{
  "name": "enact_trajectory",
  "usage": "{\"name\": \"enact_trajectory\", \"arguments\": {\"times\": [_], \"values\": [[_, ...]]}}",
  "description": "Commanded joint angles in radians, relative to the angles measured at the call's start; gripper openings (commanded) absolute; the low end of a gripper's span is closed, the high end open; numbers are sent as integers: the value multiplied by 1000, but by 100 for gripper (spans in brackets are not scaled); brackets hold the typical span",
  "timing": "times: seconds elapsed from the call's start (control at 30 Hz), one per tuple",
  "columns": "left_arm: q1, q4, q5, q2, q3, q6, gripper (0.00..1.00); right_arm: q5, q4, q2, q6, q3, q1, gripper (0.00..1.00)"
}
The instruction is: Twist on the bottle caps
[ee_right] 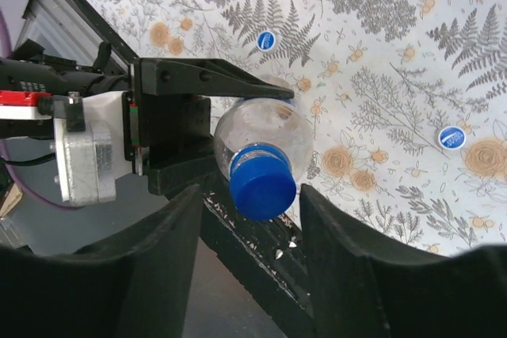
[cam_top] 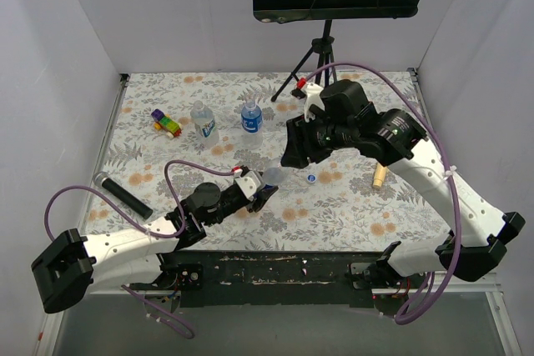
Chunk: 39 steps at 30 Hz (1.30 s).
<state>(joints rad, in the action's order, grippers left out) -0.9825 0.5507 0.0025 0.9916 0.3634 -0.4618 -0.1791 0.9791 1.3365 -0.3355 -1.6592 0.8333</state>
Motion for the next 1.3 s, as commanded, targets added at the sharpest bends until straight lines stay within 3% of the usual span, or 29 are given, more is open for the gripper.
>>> {"name": "enact_trajectory", "arguments": {"times": [0.0,0.13,0.33,0.47,0.57,0.87,1.03,1.27], "values": [[-7,46,-39,-2,46,-34,45,-5,-14,-25,27,-83,7,64],[-5,52,-50,1,45,-57,45,12,-22,-51,61,-86,7,71],[4,52,-32,5,46,-81,44,50,-52,-82,90,-54,4,67],[13,52,34,-8,45,-90,45,1,-54,-95,196,-60,-6,66],[19,52,82,-28,45,-109,45,-55,-77,-128,324,-41,-37,66],[80,74,273,-57,51,-204,45,-428,-269,-273,711,171,-128,69],[102,80,332,-59,55,-225,44,-557,-290,-252,780,176,-151,69],[110,84,375,-67,58,-235,45,-614,-319,-206,805,170,-169,66]]}}
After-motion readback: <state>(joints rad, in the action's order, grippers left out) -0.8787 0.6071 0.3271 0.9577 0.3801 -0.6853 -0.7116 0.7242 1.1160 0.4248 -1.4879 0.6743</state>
